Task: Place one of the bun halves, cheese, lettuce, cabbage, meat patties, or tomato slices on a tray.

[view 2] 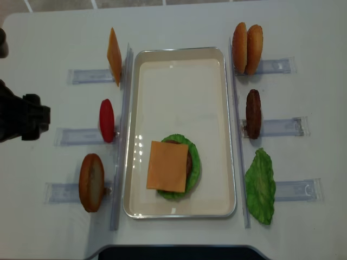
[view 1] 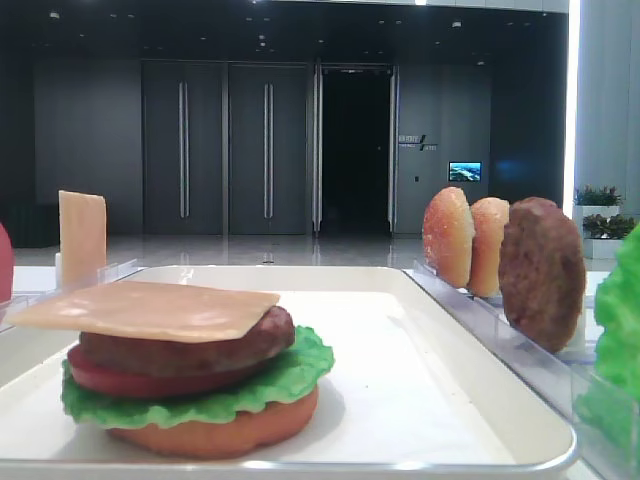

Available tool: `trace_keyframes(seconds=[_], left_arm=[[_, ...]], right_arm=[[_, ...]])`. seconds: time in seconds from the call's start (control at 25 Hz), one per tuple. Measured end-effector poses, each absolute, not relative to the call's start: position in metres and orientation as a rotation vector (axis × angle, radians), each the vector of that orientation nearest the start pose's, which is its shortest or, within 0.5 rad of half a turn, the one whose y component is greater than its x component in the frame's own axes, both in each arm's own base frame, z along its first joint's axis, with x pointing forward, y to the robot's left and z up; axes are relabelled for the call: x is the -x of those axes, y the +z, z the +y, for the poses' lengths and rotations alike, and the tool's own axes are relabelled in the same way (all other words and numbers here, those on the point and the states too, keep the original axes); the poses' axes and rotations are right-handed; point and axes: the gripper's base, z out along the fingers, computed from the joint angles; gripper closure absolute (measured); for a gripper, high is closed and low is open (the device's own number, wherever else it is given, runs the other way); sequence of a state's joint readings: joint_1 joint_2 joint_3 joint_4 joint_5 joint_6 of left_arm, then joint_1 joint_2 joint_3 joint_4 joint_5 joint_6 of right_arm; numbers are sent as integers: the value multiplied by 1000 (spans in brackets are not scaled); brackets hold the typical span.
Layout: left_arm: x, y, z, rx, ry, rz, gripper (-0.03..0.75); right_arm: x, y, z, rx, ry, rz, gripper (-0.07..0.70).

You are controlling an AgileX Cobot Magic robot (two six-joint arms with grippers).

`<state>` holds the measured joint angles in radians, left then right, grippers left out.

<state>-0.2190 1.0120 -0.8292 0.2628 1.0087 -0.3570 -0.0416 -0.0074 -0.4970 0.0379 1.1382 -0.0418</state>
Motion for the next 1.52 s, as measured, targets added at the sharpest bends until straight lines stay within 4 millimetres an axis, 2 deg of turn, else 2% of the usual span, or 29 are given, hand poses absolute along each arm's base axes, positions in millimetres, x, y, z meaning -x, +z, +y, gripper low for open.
trace_keyframes(seconds=[1.24, 1.52], left_arm=[[-173, 303, -11, 134, 248, 2628, 218], [-154, 315, -7, 153, 200, 2553, 230]], right_arm=[[9, 270, 4, 4, -4, 2117, 117], [9, 270, 4, 4, -4, 2117, 117]])
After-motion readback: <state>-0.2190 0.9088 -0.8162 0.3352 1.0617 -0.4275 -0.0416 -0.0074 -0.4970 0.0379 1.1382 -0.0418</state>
